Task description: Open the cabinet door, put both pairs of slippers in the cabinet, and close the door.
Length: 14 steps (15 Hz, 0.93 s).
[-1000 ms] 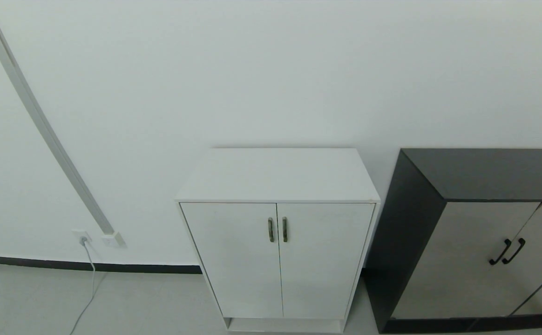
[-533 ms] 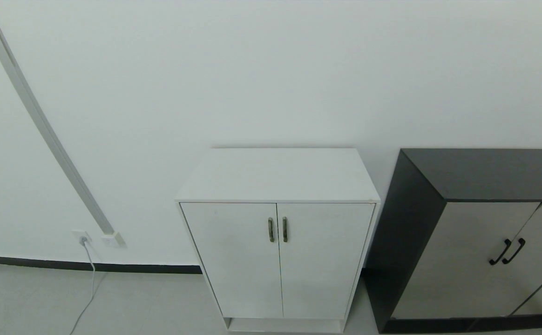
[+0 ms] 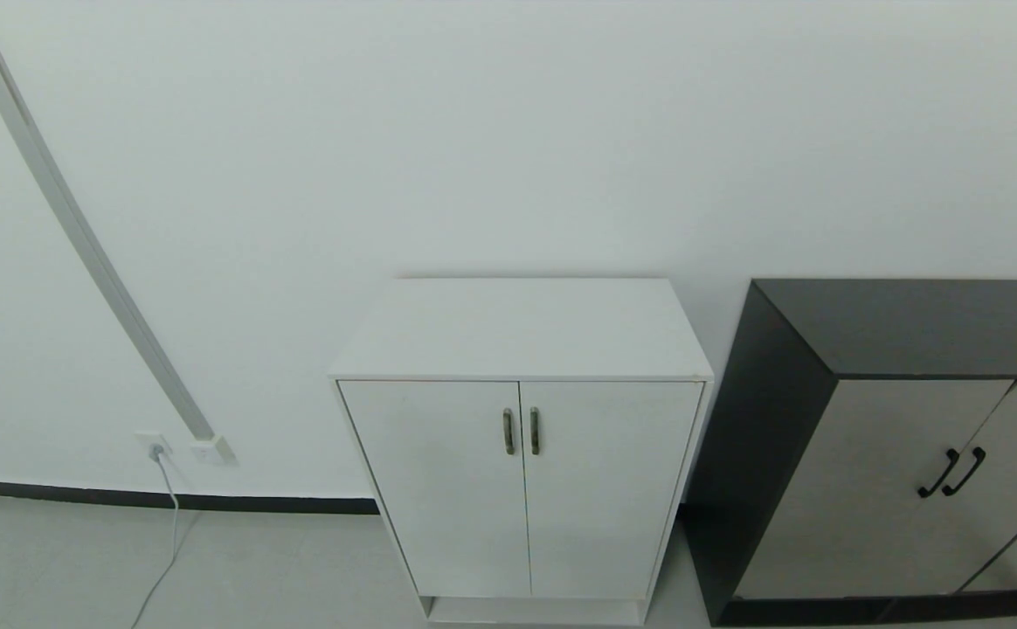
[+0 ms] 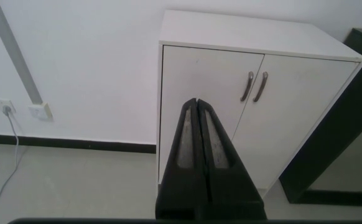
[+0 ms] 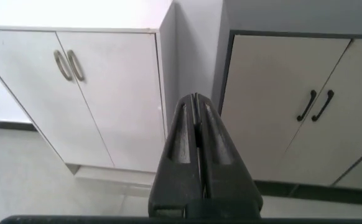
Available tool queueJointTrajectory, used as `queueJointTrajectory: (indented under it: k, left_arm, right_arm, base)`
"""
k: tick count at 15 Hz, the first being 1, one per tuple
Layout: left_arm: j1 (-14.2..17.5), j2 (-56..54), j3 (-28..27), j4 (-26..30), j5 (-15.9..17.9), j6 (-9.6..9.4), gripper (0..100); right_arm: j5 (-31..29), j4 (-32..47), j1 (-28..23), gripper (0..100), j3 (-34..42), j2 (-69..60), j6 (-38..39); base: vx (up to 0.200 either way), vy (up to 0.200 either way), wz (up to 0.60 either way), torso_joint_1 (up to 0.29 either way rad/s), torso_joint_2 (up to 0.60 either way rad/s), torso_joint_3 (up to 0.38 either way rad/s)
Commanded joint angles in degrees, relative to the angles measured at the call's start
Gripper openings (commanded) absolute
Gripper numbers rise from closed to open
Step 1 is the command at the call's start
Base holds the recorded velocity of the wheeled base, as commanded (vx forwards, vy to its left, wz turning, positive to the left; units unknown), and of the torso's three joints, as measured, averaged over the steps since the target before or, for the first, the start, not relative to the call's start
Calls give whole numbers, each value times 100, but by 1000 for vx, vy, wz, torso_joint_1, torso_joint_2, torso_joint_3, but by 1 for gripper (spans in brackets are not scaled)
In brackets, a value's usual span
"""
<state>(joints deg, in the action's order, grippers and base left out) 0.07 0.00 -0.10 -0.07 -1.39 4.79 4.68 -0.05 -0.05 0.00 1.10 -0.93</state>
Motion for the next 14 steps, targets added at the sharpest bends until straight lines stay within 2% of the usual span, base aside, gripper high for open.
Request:
queueJointTrajectory:
  k: [1,4,14]
  left_arm:
    - [1,0,1,-1,-2,4,0]
    - [1,0,1,-1,7,-4,0]
    - [1,0,1,-1,7,-4,0]
  right_arm:
    - [-266,-13,14,0,0,-101,57]
    - [-442,-39,14,0,0,-101,348]
    - [-442,-39,5,0,0,-101,304]
  base:
    - [0,0,0,0,0,0]
    - [0,0,0,0,0,0]
    - [0,0,0,0,0,0]
